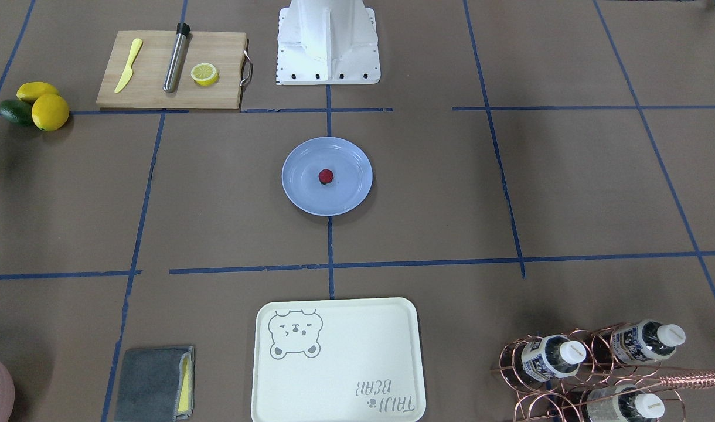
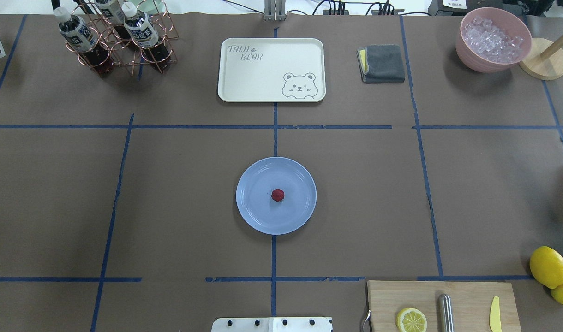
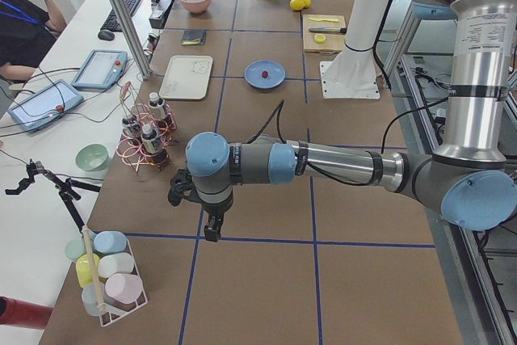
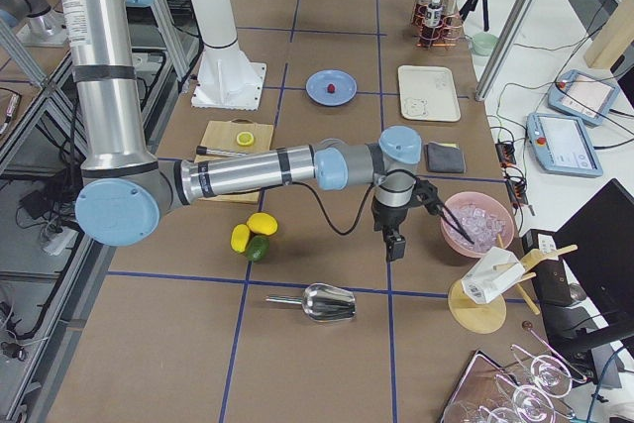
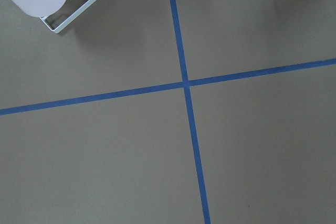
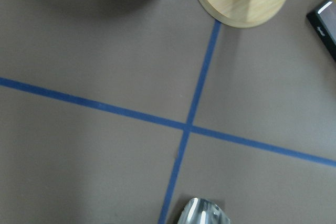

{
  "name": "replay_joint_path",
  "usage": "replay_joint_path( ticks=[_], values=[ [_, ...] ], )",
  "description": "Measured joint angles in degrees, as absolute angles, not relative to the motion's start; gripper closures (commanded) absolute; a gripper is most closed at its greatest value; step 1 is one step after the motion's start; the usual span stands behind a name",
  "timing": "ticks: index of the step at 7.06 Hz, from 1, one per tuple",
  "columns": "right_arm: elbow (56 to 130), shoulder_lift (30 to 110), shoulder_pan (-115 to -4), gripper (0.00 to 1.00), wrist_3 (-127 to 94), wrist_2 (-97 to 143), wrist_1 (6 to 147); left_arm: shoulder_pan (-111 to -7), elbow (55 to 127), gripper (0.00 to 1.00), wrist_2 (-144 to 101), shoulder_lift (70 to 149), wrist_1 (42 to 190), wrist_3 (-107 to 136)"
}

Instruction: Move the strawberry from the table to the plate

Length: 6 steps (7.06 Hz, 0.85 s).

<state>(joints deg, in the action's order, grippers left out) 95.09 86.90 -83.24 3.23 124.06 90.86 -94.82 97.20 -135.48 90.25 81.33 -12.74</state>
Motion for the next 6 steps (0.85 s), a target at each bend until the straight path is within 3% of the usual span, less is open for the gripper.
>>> replay_joint_path(
  ticks=[3,6],
  values=[
    [95.39,94.59,-91.08,0.00,6.46,132.33,89.79,-94.75,97.08,0.00,-135.55,89.63,81.61,-12.86],
    [95.18,95.77,-91.63,0.00,6.32,132.86,89.74,-94.75,96.95,0.00,-135.53,88.20,81.39,-12.81]
  ],
)
